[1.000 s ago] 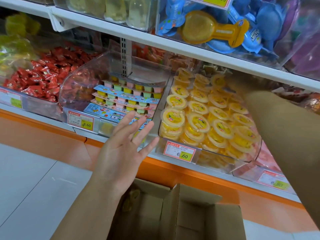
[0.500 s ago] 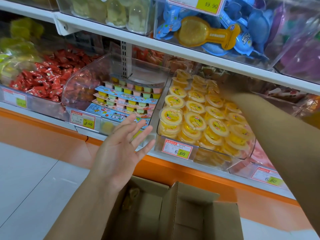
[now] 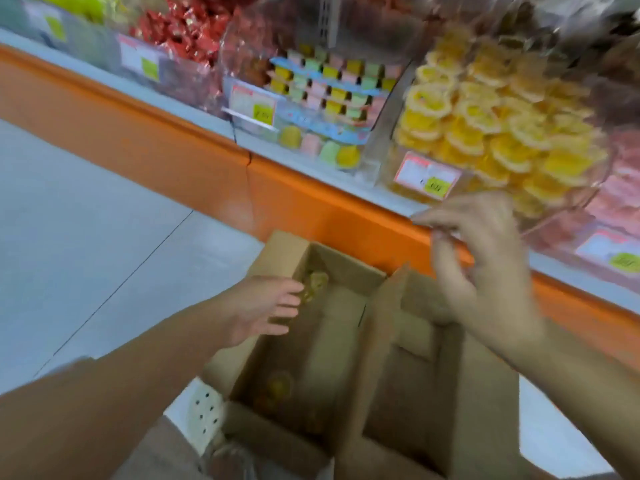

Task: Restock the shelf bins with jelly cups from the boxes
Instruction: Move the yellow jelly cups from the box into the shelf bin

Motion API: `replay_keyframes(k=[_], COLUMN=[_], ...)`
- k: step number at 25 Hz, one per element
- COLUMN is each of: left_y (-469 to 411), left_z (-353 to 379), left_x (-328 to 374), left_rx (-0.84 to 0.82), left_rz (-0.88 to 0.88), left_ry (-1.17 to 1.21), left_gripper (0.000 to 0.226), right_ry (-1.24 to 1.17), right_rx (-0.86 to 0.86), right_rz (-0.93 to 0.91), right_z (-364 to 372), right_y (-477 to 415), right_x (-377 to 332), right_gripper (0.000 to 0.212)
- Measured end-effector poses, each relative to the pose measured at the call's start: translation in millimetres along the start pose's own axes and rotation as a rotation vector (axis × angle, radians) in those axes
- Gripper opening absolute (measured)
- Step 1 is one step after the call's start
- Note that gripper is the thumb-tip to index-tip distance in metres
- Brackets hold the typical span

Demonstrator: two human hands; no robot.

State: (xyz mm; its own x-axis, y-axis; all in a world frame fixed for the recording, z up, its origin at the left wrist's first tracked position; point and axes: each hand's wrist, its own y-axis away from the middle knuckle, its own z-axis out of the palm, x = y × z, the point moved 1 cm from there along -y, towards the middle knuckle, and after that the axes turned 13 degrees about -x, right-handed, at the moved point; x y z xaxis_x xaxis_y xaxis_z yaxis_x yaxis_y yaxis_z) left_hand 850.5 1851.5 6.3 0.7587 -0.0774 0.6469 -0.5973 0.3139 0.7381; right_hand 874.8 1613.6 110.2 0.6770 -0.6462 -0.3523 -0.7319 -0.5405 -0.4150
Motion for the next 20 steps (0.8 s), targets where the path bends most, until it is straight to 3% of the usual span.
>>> replay_keyframes(k=[2, 5, 6, 8, 11, 16, 20], left_y=[-18.5, -53.9, -65.0, -87.5, -124.0, -193.6, -221.9], left_z=[-6.8, -11.3, -11.1, -11.2, -14.0, -13.5, -14.3], left_x=[-33.4, -68.1, -73.2, -76.4, -72.8, -76.9, -80.4], left_rx=[0.003, 0.058, 0.058, 0.047, 0.026, 0.086, 0.200], left_rz=[-0.094, -0.179, -0.182, -0.153, -0.153, -0.146, -0.155], left_ry=[-0.042, -0.054, -0.032, 0.106, 0.389, 0.714, 0.902], left_gripper=[0.045, 0.051, 0.052, 0.054, 0.029, 0.046, 0.036], right_ry=[-0.222, -0.305, -0.294, -0.354, -0.455, -0.281, -0.244], right_rx=[-0.295, -0.844, -0.940, -0.946, -0.844, -0.863, -0.829], right_rz=[0.169, 0.718, 0.831, 0.993, 1.150, 1.099, 1.063], right_z=[53.4, 153.6, 181.9, 230.0, 286.5, 344.9, 368.0], right_y=[4.6, 3.9, 1.5, -3.5, -5.3, -2.8, 1.4], right_x=[-11.6, 10.0, 22.4, 49.6, 88.8, 121.1, 132.9], right_gripper=[0.026, 0.035, 0.042, 0.054, 0.061, 0.050, 0.048])
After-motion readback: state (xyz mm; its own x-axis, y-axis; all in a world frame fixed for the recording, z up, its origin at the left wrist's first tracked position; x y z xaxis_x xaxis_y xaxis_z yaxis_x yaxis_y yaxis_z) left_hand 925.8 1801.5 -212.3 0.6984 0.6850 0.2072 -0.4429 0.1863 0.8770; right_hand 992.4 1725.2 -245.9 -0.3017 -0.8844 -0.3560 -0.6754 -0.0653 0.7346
